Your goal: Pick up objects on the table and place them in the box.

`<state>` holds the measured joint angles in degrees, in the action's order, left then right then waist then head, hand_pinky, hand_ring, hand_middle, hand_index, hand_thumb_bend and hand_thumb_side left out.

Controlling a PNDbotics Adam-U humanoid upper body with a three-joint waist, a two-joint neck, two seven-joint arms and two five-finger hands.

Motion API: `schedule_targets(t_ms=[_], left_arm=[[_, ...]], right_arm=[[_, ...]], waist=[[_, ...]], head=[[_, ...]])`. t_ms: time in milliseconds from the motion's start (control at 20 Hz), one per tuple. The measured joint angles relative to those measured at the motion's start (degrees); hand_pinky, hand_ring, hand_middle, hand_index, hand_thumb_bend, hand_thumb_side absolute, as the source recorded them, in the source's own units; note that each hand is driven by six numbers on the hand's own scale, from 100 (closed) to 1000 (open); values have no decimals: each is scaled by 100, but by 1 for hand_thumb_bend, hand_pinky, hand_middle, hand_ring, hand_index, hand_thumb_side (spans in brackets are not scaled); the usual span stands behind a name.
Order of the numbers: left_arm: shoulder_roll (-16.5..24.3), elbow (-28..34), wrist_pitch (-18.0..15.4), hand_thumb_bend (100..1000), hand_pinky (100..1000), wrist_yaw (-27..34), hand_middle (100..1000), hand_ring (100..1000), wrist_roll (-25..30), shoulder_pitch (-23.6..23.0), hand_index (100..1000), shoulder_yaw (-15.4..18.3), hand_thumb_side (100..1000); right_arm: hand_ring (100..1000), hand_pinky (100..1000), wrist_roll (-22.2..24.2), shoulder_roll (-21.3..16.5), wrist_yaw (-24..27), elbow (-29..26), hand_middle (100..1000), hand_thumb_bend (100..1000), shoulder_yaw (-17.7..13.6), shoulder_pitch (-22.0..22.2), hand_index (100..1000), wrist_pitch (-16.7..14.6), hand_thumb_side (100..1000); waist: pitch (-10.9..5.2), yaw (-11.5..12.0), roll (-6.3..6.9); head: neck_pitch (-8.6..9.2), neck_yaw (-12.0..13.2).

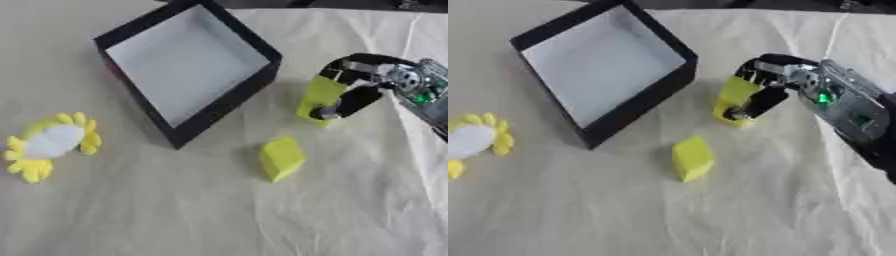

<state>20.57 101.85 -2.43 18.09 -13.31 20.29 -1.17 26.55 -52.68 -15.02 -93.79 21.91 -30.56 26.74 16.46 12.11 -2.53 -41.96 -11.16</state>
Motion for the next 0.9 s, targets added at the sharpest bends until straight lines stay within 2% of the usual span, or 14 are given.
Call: schedule_targets(t_ms=[50,100,250,550,700,900], left_arm=[[0,-9,0,167,958,0,930,986,2,1,859,0,844],[0,-12,0,167,958,0,930,987,3,2,859,0,844],[0,-13,-3,167,958,0,931,987,7,3,859,0,843],[0,-12,-9,167,958,0,931,987,7,3,858,1,837],[0,-7,-18,167,958,0,931,987,-1,0,858,3,835],[3,8,-31,167,958,0,932,988,-14,-13,859,7,833]], right_arm=[[699,814,-29,0,77,-26,550,305,0,0,711,31,131],[693,810,-73,0,165,-76,539,273,-3,1,700,67,105],[676,801,-282,-1,445,-318,512,176,-70,3,669,198,100],[656,788,-661,-59,831,-1039,499,110,-466,-169,658,355,100],[647,784,-738,-64,944,-1346,497,100,-696,-542,656,401,100],[646,783,-561,116,992,-1482,501,100,-751,-1450,658,417,100]], waist=[[0,-1,0],[0,-3,0],[0,-11,0],[0,-52,0],[0,-76,0],[-6,-113,-12]], head=[[0,1],[0,2],[0,5],[-1,37],[-4,48],[-21,35]])
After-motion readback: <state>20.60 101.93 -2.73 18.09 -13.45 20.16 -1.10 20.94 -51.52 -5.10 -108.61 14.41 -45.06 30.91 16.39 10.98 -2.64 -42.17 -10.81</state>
